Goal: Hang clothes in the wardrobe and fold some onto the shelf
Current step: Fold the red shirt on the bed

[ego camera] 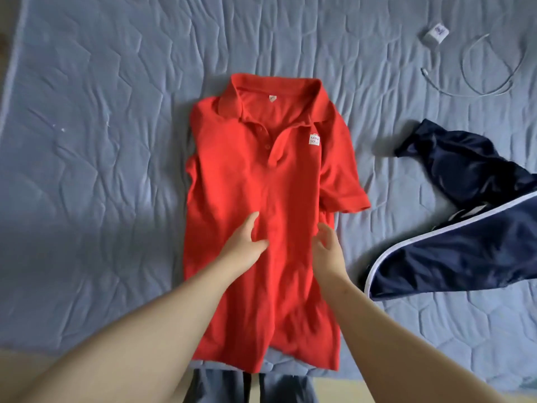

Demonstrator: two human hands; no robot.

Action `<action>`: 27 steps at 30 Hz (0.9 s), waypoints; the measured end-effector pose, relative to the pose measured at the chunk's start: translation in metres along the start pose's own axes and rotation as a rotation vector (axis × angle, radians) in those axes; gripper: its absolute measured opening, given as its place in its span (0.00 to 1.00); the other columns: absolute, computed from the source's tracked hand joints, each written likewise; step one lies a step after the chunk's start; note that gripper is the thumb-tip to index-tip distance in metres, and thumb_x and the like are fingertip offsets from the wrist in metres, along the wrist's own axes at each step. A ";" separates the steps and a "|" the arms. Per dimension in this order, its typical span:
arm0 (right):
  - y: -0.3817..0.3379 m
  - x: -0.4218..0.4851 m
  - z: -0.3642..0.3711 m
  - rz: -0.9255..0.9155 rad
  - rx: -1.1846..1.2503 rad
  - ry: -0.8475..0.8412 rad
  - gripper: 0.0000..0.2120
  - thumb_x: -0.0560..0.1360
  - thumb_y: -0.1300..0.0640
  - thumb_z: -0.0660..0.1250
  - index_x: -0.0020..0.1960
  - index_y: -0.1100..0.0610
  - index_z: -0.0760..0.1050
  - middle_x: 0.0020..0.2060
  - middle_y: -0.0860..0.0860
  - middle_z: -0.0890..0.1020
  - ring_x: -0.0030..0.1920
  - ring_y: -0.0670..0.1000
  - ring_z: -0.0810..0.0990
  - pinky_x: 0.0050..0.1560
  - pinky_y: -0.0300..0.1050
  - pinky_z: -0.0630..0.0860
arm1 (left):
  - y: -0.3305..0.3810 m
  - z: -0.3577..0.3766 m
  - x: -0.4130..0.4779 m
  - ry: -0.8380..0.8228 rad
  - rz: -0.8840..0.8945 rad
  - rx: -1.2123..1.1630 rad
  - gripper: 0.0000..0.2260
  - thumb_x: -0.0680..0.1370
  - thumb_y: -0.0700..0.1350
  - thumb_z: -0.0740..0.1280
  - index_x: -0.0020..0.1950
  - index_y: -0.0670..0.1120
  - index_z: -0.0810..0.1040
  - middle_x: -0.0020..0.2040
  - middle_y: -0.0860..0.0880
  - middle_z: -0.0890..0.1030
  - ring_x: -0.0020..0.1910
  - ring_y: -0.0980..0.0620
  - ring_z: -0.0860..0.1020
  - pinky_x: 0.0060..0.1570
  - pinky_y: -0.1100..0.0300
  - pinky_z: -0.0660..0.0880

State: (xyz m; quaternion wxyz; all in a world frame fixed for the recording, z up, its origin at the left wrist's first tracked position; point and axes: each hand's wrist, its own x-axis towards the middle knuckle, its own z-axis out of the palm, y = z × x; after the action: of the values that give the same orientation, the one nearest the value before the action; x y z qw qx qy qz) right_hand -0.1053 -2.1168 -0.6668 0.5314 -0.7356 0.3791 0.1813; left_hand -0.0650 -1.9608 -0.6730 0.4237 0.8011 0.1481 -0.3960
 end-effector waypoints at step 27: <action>0.163 -0.065 -0.073 0.524 -0.162 0.019 0.14 0.76 0.65 0.51 0.56 0.60 0.71 0.48 0.59 0.75 0.49 0.58 0.73 0.48 0.45 0.67 | -0.075 0.130 -0.077 -0.028 0.145 0.870 0.25 0.74 0.48 0.65 0.70 0.53 0.64 0.75 0.51 0.51 0.72 0.48 0.56 0.65 0.53 0.64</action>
State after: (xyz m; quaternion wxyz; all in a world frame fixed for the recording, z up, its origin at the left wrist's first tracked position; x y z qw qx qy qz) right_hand -0.2796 -2.1848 -0.7012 0.4023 -0.6542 0.5456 0.3353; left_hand -0.2237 -2.0119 -0.6994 0.0756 0.9078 -0.0947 -0.4014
